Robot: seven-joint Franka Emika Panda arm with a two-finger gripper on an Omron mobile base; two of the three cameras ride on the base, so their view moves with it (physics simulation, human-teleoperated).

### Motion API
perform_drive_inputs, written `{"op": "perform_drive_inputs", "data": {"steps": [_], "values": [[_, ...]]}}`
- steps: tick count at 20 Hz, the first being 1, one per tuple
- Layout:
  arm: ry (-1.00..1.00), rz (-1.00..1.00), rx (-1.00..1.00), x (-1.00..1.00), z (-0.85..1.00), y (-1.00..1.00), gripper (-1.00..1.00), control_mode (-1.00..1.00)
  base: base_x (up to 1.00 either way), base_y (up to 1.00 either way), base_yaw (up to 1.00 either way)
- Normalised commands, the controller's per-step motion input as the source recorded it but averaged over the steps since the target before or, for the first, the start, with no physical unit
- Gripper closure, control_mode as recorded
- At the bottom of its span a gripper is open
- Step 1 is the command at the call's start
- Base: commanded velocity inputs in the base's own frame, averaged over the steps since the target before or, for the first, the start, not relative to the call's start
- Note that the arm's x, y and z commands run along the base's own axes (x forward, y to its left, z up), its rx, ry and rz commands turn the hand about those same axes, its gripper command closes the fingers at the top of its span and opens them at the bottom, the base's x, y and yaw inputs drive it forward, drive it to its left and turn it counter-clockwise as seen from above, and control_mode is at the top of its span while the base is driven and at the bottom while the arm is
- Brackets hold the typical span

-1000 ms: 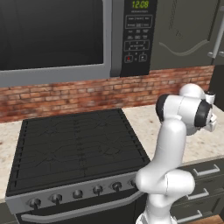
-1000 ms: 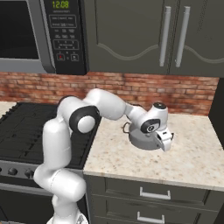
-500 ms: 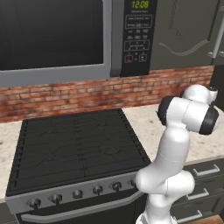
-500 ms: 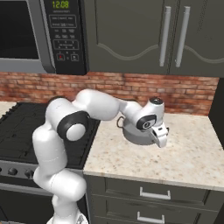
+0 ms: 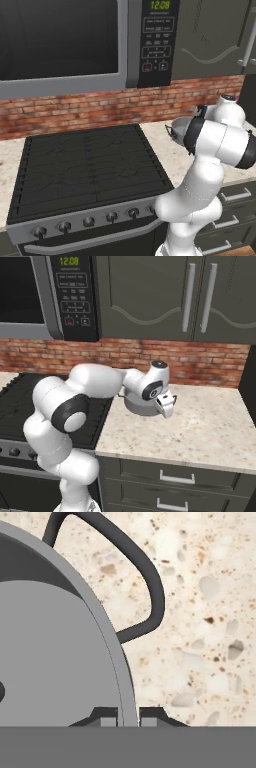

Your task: Turn on the sink faucet. Then move the mushroom from the counter to the sink. Turn off the sink. Move the vegetable from the sink to the pot next to the stove. Finally move the pot to the rear right burner.

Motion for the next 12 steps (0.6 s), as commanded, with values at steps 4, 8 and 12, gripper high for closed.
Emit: {"op": "perform_drive_inputs", "data": {"steps": [4, 8, 12], "values": [[0.0, 0.1, 0.0, 0.0, 0.21, 0.74, 1.0, -1.0, 0.0, 0.0, 0.0], [0.0, 0.11, 0.0, 0.0, 0.22, 0.71, 1.0, -1.0, 0.0, 0.0, 0.0], [0.0, 0.13, 0.0, 0.0, 0.2, 0.72, 1.0, -1.0, 0.0, 0.0, 0.0]]}}
